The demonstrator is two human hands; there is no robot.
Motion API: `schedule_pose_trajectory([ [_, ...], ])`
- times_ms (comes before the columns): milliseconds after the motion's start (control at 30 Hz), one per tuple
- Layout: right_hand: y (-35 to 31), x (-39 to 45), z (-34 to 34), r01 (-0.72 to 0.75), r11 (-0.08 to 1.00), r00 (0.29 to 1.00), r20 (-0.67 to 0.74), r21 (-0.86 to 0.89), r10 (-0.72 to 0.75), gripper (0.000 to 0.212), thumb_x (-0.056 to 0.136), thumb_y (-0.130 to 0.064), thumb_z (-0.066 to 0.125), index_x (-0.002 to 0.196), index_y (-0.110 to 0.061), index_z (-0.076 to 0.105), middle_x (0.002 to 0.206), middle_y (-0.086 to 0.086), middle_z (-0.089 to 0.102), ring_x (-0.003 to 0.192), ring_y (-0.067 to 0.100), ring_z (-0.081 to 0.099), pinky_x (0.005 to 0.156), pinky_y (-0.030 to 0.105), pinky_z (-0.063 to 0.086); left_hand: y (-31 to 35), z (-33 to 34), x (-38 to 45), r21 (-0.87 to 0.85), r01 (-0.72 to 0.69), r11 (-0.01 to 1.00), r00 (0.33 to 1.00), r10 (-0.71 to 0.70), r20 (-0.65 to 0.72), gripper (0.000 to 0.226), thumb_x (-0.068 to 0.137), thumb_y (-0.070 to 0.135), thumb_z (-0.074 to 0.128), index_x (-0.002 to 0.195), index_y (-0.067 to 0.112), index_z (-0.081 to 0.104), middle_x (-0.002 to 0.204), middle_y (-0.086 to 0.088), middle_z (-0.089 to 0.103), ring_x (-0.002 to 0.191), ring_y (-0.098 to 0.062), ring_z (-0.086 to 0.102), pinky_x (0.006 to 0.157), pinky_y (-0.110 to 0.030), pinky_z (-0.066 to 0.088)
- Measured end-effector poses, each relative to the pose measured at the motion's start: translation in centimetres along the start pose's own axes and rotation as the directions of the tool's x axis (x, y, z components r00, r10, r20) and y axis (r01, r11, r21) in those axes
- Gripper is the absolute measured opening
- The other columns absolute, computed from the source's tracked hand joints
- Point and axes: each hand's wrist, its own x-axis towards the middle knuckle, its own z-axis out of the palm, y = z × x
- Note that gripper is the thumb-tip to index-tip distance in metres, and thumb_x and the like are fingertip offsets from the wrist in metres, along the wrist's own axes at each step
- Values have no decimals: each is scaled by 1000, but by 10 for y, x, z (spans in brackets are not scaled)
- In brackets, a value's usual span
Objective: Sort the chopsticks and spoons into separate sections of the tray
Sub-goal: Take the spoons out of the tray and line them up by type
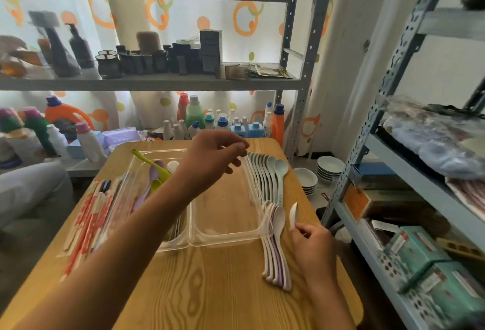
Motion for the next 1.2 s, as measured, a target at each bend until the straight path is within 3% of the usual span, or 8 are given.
schedule_pose_trajectory([
  [133, 0, -2, 6, -32, 999, 998, 60, -42, 35, 14, 94, -16, 62, 93, -13, 76, 65, -12, 59, 62, 7, 59, 58, 29, 52, -6, -1, 0, 15, 10, 1000, 1000, -10, -3, 15, 93, 13, 59, 101, 10, 72, 83, 3, 71, 71, -11, 69, 59, -20, 57],
  [300, -3, 0, 14, -24, 994, 986, 160, -105, 41, 18, 93, -19, 62, 84, -12, 76, 77, 4, 73, 71, 19, 68, 67, 42, 59, -11, -9, 0, 14, 21, 1000, 1000, -21, -16, 16, 93, 13, 59, 102, 10, 72, 83, 2, 71, 71, -11, 69, 59, -19, 57],
  [433, -8, 0, 14, -28, 993, 970, 235, -118, 56, 19, 96, -18, 57, 98, -12, 75, 92, 2, 73, 80, 15, 66, 77, 38, 57, -14, -14, 2, -6, 34, 999, 999, -34, -24, 15, 93, 13, 59, 101, 11, 72, 83, 2, 71, 72, -10, 69, 58, -17, 55],
  [633, -4, 4, 15, -78, 991, 961, 256, -105, 103, 29, 95, -16, 53, 117, -20, 72, 101, -5, 74, 74, 7, 65, 59, 23, 49, -18, -14, -1, -8, 45, 999, 999, -45, -18, 15, 94, 13, 59, 100, 11, 72, 82, 3, 71, 71, -8, 68, 58, -17, 55],
  [767, -3, 3, 13, -92, 994, 973, 204, -64, 104, 27, 96, -15, 54, 116, -16, 72, 105, -2, 73, 75, 0, 60, 58, 16, 46, -22, -15, -3, -20, 58, 998, 998, -58, -8, 15, 94, 13, 59, 101, 11, 72, 83, 2, 71, 71, -9, 68, 57, -15, 54],
  [967, -10, 3, 9, -95, 994, 988, 125, 52, 87, 23, 94, -12, 56, 108, -18, 73, 83, -9, 70, 62, 8, 63, 51, 21, 47, -27, -21, -6, -32, 64, 997, 998, -64, -17, 14, 93, 12, 59, 99, 12, 72, 82, 2, 71, 71, -10, 68, 56, -16, 54],
  [1100, -34, 2, 9, -13, 980, 993, 120, 196, -11, 21, 94, -10, 58, 101, -21, 75, 92, -7, 71, 74, 2, 62, 63, 18, 49, -33, -30, -9, -31, 78, 996, 996, -79, -33, 13, 93, 13, 60, 98, 14, 72, 81, 3, 71, 71, -8, 68, 56, -15, 53],
  [1200, -58, -1, 15, 78, 956, 982, 143, 282, -122, 24, 92, -4, 59, 95, -21, 75, 86, -2, 73, 56, 2, 57, 49, 14, 43, -39, -42, -14, -28, 94, 995, 993, -95, -64, 13, 93, 13, 60, 96, 15, 72, 81, 2, 72, 70, -9, 69, 56, -17, 54],
])
